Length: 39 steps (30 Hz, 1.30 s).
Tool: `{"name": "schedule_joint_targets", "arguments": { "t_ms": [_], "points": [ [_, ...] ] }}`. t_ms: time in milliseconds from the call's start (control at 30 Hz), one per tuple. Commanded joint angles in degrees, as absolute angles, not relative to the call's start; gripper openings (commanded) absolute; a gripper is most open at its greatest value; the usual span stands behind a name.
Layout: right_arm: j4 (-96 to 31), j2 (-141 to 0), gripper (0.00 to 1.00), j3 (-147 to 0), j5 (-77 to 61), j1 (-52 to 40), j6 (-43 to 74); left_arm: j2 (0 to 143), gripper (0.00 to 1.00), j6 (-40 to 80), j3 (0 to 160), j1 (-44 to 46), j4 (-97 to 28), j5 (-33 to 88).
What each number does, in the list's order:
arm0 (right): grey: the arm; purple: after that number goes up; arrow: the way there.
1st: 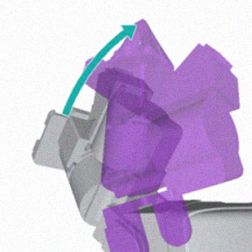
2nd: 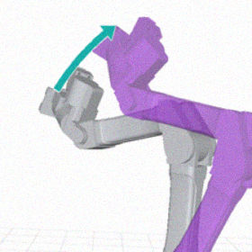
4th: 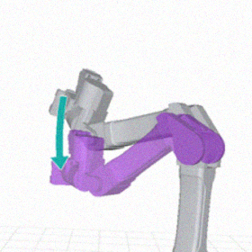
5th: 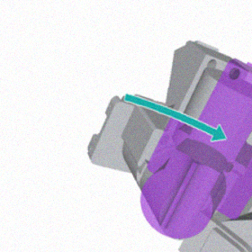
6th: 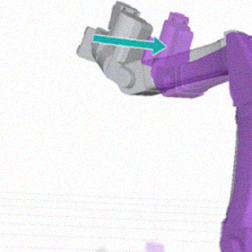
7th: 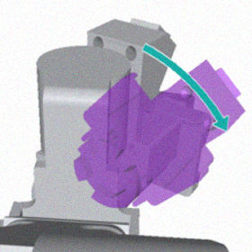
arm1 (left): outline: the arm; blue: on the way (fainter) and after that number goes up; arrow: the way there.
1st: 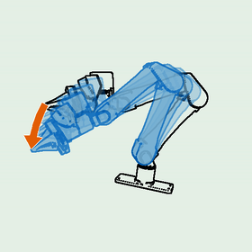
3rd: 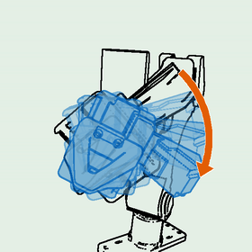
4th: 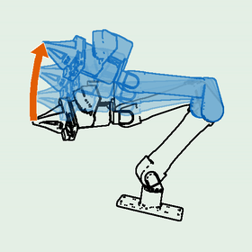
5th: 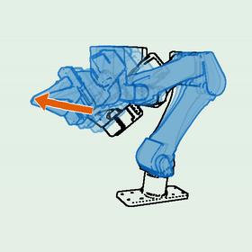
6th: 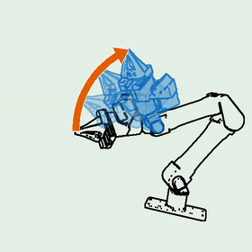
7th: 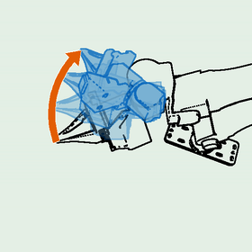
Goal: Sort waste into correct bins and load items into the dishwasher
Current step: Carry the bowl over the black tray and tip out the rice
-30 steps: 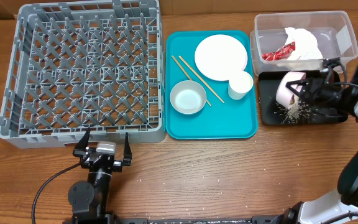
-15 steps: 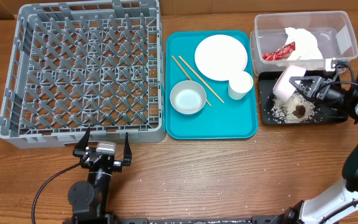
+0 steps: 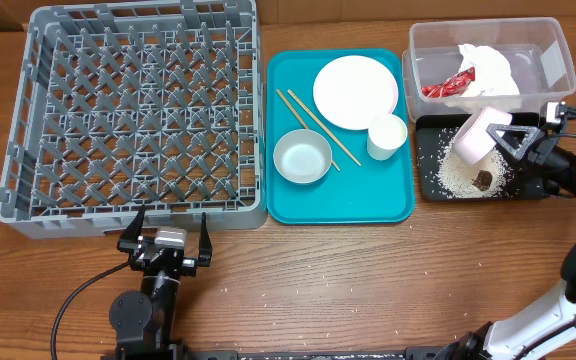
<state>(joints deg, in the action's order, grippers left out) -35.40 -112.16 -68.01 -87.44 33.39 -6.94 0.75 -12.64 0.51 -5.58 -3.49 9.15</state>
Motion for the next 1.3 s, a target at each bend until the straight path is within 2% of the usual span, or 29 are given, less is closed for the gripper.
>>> {"name": "schedule_joint_targets", "arguments": {
  "t_ms": [0, 300, 567, 800, 900, 967, 1033, 1133, 1267],
  "points": [
    [-34.7, -112.3, 0.04, -67.8, -89.9, 33.5, -3.2, 0.3, 1.00, -13.5, 0.3, -5.2, -3.6, 8.8],
    [-30.2, -112.3, 0.04, -67.9, -89.9, 33.6, 0.1, 0.3, 1.00, -13.5, 0.3, -5.2, -3.6, 8.8],
    [-32.0, -111.6, 0.04, -67.9, -89.2, 33.0, 6.1, 0.3, 1.00, -13.5, 0.3, -5.2, -3.6, 8.8],
    [-31.7, -111.3, 0.04, -68.0, -81.3, 34.2, 22.6, 0.3, 1.00, -13.5, 0.3, -5.2, -3.6, 8.8],
    [-31.1, -111.3, 0.04, -68.0, -81.0, 34.2, 25.6, 0.3, 1.00, -13.5, 0.3, -5.2, -3.6, 8.8],
    [-29.4, -111.3, 0.04, -68.0, -81.9, 34.2, 25.1, 0.3, 1.00, -13.5, 0.3, -5.2, -3.6, 8.8],
    [-23.4, -111.3, 0.04, -68.0, -90.0, 33.3, 18.0, 0.3, 1.00, -13.5, 0.3, -5.2, -3.6, 8.8],
    [-23.9, -111.3, 0.04, -68.0, -81.9, 33.1, 26.0, 0.3, 1.00, -13.5, 0.3, -5.2, -3.6, 8.8],
    [-20.8, -111.2, 0.04, -68.0, -86.7, 32.3, 24.4, 0.3, 1.00, -13.5, 0.3, -5.2, -3.6, 8.8]
  ]
}}
